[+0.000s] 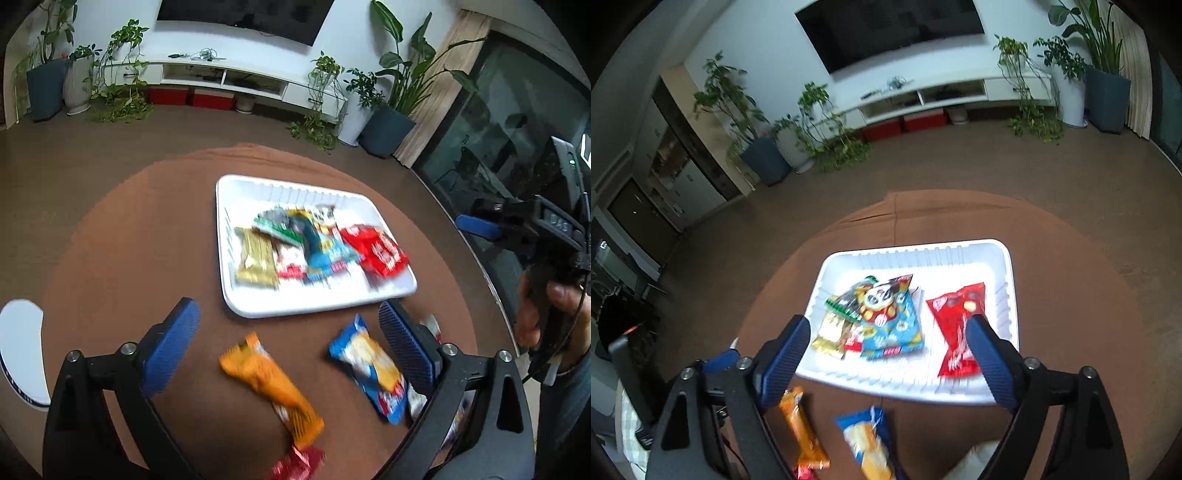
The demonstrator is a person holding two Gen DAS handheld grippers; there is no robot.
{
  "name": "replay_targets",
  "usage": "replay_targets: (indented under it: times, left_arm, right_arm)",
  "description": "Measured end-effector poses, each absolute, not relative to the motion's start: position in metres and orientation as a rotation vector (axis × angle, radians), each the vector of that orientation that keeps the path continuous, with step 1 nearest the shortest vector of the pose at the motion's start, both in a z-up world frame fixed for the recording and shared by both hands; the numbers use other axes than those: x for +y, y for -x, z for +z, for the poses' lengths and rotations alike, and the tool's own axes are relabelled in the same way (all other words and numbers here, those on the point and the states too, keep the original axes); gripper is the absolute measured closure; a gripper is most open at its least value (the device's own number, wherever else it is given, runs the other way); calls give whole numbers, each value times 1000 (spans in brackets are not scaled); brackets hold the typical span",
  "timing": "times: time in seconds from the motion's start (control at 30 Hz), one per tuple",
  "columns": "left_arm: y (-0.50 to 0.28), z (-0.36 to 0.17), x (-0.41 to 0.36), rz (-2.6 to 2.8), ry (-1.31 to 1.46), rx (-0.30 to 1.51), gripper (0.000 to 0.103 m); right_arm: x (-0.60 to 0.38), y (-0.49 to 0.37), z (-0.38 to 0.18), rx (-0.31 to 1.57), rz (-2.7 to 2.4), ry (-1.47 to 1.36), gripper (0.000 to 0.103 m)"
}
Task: Organize snacks
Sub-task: 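Withdraw both tools from the tray back over the remaining snacks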
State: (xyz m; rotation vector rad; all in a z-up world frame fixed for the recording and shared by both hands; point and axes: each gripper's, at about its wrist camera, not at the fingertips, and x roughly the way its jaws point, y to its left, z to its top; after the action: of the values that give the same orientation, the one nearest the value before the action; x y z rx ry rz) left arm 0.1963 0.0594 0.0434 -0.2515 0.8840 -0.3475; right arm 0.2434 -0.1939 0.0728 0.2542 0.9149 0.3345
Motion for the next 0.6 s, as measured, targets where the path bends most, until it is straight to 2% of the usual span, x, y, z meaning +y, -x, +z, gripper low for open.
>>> replay_targets:
  times: [0.43, 0.6]
  left_arm:
    - [-98, -2, 63, -345, 259, 978, 3]
    - [-71, -21, 54, -375, 166, 1025, 3]
  right_arm:
    - [-211, -117, 50, 884, 376, -295, 9]
    - [-220, -66, 37, 845, 356, -338, 9]
